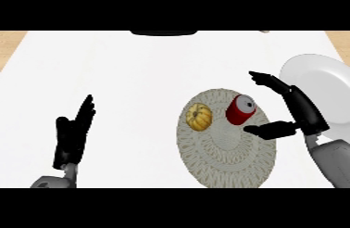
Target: Pick the can from the placemat and place it in the plate
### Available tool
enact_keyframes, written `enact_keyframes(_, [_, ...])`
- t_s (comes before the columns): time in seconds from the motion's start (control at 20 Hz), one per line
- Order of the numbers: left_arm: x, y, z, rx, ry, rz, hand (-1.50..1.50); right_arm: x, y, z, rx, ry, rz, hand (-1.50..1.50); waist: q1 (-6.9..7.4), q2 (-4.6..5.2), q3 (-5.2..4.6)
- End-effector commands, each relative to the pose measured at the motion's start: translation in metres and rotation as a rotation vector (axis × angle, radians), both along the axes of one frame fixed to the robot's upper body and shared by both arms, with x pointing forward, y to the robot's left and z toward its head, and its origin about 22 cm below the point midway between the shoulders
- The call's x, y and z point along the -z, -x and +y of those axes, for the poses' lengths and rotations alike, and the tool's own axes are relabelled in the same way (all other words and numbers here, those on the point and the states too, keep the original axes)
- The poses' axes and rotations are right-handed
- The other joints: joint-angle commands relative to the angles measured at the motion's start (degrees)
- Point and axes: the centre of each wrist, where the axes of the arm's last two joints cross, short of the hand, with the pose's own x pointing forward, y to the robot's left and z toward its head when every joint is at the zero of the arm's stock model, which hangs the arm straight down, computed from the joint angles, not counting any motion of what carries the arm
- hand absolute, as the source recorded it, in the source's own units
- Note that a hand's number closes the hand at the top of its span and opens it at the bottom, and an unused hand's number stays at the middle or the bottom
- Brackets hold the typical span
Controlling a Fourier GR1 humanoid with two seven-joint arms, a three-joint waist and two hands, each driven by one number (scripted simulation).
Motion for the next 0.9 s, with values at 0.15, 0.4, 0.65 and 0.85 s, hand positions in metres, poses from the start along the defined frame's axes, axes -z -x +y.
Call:
enact_keyframes(0.15, [-0.006,-0.008,0.001,-0.008,-0.009,0.011,0.00,-0.061,-0.023,-0.007,-0.011,0.391,0.040,-1.50,0.31,-0.07,-0.09])
enact_keyframes(0.4, [-0.001,0.003,-0.006,0.014,0.014,0.015,0.00,-0.084,-0.035,0.010,-0.086,0.537,0.203,-1.50,0.65,-0.01,-0.09])
enact_keyframes(0.65, [-0.010,-0.005,0.007,0.012,-0.001,0.002,0.00,-0.074,-0.057,0.027,-0.168,0.628,0.370,-1.50,1.18,0.26,-0.04])
enact_keyframes(0.85, [-0.016,0.003,-0.007,0.022,0.003,0.029,0.00,-0.092,-0.069,0.038,-0.197,0.648,0.434,-1.50,0.93,0.09,-0.01])
